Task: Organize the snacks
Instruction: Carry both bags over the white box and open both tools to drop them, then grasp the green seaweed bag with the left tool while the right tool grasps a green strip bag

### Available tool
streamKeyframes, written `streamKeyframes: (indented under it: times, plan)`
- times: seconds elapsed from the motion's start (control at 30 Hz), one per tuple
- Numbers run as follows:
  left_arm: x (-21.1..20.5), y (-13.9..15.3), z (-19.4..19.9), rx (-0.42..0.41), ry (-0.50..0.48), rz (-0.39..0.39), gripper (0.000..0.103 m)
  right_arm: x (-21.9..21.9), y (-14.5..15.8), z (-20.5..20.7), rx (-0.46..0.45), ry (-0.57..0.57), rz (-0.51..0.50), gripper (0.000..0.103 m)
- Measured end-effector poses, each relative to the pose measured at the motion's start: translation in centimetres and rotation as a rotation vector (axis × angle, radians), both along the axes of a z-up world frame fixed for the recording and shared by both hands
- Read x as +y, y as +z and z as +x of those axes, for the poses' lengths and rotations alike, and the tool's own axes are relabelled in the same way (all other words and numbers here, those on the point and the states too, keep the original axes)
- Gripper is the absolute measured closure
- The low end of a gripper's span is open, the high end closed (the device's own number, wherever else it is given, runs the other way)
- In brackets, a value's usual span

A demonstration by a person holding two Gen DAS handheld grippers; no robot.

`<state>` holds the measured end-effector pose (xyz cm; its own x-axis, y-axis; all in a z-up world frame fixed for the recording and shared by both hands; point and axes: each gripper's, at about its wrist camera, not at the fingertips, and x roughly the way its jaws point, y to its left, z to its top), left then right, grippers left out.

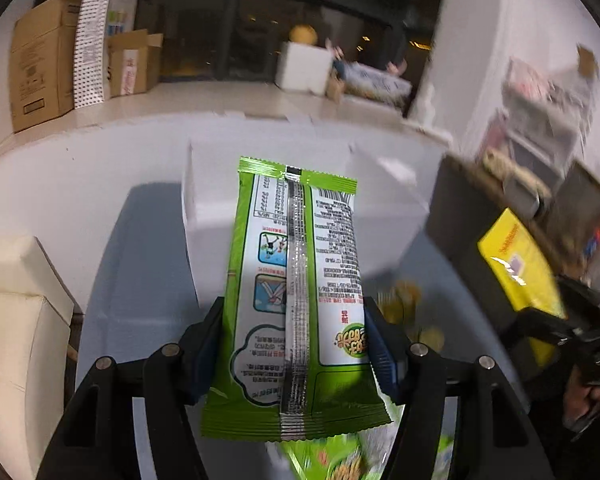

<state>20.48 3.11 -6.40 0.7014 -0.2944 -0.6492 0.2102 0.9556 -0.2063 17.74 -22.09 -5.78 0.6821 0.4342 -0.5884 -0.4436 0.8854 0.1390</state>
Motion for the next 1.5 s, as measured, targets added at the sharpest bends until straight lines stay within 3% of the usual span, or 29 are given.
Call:
streamKeyframes:
  times: [0.07, 0.27, 0.4, 0.43, 0.5, 0.53, 0.8, 1.0, 1.17, 1.33, 1.37, 1.5]
  plan:
    - [-0.1, 1.0, 2.2, -0.011, 0.013, -0.006, 0.034, 0.7, 1.0, 3.0, -0.022, -0.036, 0.009, 0.028]
    - [0.2, 2.8, 9.7, -0.021, 0.085, -0.013, 0.034, 2.8, 1.5, 13.9, 0.036, -0.129, 0.045, 0.028]
    - [0.4, 2.0, 14.1, 0.024, 0.111, 0.0, 0.032, 2.9, 0.6, 20.1, 0.14, -0.151, 0.113, 0.025]
    - [0.5, 1.7, 14.5, 0.034, 0.112, 0.004, 0.03, 2.9, 0.4, 20.8, 0.149, -0.151, 0.128, 0.021]
    - [0.8, 1.0, 15.5, 0.068, 0.136, 0.031, 0.015, 3.1, 0.2, 21.8, 0.147, -0.155, 0.143, 0.0]
    - [1.0, 0.7, 15.7, 0.075, 0.152, 0.054, 0.005, 3.2, 0.3, 21.9, 0.134, -0.164, 0.138, 0.0]
    - [2.0, 0.0, 13.7, 0.078, 0.161, 0.044, 0.0, 3.1, 2.0, 18.9, 0.053, -0.125, 0.147, 0.0]
    - [1.2, 2.9, 7.6, -0.044, 0.127, 0.076, 0.0, 2.1, 3.3, 11.9, 0.015, -0.073, 0.143, 0.0]
    - [0.8, 3.1, 0.4, -0.093, 0.117, 0.064, 0.0, 0.6, 1.3, 4.7, 0.088, -0.105, 0.133, 0.0]
    - [0.3, 1.0, -7.2, -0.114, 0.133, 0.037, 0.0, -0.6, -1.4, -2.4, 0.116, -0.195, 0.147, 0.0]
    - [0.5, 0.4, -8.7, -0.115, 0.18, 0.034, 0.0, -0.7, -1.9, -3.2, 0.118, -0.214, 0.152, 0.0]
    - [0.6, -1.7, -11.3, -0.051, 0.184, 0.015, 0.0, 0.2, -4.8, -4.4, 0.188, -0.276, 0.135, 0.0]
